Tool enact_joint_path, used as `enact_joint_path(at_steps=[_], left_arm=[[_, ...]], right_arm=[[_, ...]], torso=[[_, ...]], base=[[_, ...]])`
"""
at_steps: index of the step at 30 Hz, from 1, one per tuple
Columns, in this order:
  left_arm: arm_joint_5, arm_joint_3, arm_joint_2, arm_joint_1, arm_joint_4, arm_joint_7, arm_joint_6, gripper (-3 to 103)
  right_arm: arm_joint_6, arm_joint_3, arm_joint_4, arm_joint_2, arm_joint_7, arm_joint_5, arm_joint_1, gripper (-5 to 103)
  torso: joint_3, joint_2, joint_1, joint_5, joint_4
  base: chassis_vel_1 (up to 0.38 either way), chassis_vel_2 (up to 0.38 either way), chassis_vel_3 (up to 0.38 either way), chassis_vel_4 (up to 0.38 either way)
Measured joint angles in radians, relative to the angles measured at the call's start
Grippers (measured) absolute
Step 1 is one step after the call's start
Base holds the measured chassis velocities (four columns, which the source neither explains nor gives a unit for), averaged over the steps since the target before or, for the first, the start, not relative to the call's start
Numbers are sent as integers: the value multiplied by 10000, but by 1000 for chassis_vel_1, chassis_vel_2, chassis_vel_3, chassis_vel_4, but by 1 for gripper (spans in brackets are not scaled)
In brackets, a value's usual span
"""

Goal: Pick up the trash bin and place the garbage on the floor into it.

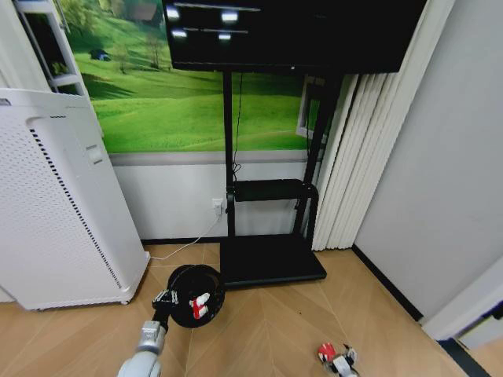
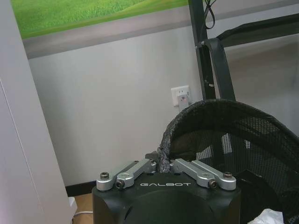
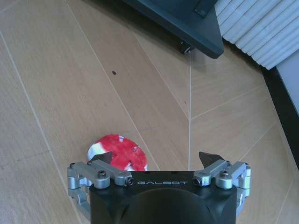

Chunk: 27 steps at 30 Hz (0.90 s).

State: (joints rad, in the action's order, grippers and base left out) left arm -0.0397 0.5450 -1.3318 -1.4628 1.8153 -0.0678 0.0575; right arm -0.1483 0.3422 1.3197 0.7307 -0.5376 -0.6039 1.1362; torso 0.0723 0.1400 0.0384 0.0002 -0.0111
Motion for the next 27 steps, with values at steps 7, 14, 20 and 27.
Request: enact_joint_path(at_steps=[7, 14, 20, 27], left_arm=[[3, 16, -35, 9, -14, -2, 11, 4], [5, 74, -54, 4, -13, -2, 17, 4], [5, 130, -32, -41, 28, -8, 20, 4], [-3, 119, -3, -76, 28, -18, 45, 4]], right_arm=[[80, 131, 295, -322, 116, 232, 319, 100], [213, 493, -22, -108, 202, 533, 457, 100], [218, 808, -776, 468, 230, 529, -98, 100], [332, 959, -1959, 902, 343, 589, -614, 100]], torso=[[-1, 0, 0, -1, -3], [-1, 3, 0, -2, -2], [-1, 3, -1, -1, 2], [-1, 3, -1, -2, -2]], base=[[0, 0, 0, 0], [0, 0, 0, 0], [0, 0, 0, 0], [0, 0, 0, 0]])
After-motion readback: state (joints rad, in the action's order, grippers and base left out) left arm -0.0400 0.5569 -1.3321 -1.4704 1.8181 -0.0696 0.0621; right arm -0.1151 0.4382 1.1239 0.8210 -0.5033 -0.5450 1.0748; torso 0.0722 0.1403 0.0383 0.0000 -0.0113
